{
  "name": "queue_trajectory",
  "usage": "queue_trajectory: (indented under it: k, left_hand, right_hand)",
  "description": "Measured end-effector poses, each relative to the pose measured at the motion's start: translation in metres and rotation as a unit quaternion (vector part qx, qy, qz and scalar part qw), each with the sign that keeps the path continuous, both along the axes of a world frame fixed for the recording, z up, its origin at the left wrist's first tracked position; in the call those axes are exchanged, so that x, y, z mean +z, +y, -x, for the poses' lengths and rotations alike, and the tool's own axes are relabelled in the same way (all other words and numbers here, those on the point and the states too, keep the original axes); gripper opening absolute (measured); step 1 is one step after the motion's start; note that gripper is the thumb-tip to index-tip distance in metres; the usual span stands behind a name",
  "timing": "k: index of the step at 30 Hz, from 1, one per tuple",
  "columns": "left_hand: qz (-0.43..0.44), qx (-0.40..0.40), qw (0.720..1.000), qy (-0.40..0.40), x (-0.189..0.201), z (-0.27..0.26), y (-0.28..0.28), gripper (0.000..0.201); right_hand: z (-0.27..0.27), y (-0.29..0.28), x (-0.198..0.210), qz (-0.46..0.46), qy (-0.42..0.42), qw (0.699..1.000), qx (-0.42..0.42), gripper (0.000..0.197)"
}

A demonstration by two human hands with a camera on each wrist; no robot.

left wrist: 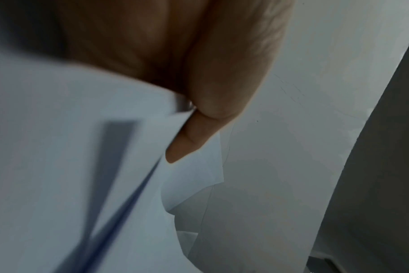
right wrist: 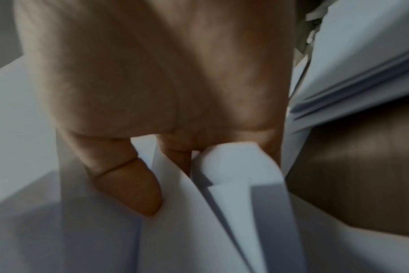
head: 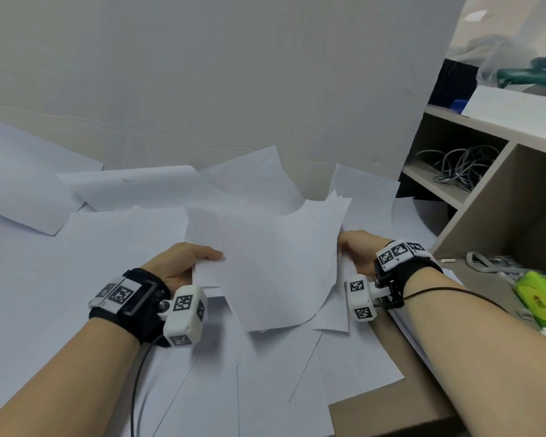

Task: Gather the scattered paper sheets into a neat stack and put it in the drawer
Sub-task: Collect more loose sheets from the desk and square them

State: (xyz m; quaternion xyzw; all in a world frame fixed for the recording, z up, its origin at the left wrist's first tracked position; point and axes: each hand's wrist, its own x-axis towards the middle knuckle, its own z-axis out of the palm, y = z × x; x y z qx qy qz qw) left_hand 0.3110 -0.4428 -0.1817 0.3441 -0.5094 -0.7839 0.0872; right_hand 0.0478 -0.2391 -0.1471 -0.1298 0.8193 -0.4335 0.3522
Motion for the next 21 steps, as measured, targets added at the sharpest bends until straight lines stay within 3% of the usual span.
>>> queue_trajectory:
  k: [1,3,5,8,10,15,18,20,21]
  left_hand:
    - [0.001,-0.001,1.0,0.006,0.0,0.0,0.001,0.031]
    - [0.002,0.0,1.0,0.012,-0.001,0.001,0.001,0.036]
    - [-0.006,-0.003,1.0,0.014,-0.001,0.001,0.003,0.039]
    - [-0.019,-0.004,1.0,0.007,0.001,-0.001,0.004,0.038]
    - [-0.025,-0.002,1.0,0.008,0.002,0.0,0.003,0.035]
    - [-0.025,0.003,1.0,0.019,0.004,0.0,0.006,0.016]
    - [-0.013,0.011,1.0,0.009,0.006,0.001,0.006,0.011]
    - [-0.001,0.022,1.0,-0.002,0.005,0.003,0.006,0.01]
    - [-0.003,0.025,1.0,-0.005,0.005,0.004,0.006,0.01]
  right_hand:
    - [0.002,-0.003,0.003,-0.058,0.043,0.997,0.023,0.046]
    - [0.003,-0.004,0.008,-0.158,0.172,0.971,0.05,0.026]
    - [0.006,-0.004,0.007,-0.166,0.239,0.956,0.026,0.008]
    - [0.01,-0.003,-0.004,-0.187,0.304,0.934,-0.018,0.018]
    - [0.008,-0.004,-0.006,-0.175,0.335,0.923,-0.077,0.015]
    - [0.011,-0.008,-0.013,-0.025,0.203,0.97,-0.132,0.045]
    - [0.011,-0.008,-0.015,0.081,0.124,0.96,-0.238,0.054]
    - [0.012,-0.007,-0.019,0.088,0.124,0.954,-0.258,0.047]
    - [0.012,-0.007,-0.021,0.069,0.149,0.957,-0.238,0.035]
